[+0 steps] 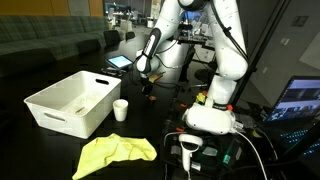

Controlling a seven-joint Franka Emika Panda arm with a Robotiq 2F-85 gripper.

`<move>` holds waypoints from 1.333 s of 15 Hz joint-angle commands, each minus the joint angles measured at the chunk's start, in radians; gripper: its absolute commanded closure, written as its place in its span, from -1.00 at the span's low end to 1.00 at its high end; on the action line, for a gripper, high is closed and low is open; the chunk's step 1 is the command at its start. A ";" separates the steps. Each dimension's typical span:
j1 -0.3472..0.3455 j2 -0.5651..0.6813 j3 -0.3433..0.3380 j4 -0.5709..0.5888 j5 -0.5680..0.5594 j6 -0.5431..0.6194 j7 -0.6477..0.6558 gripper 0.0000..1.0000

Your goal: Pick up the two cloths and put them in the box, then pick up the seal tape and marker and put them in the cup

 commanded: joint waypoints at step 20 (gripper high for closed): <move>0.020 -0.013 -0.006 -0.014 -0.007 -0.084 0.049 -1.00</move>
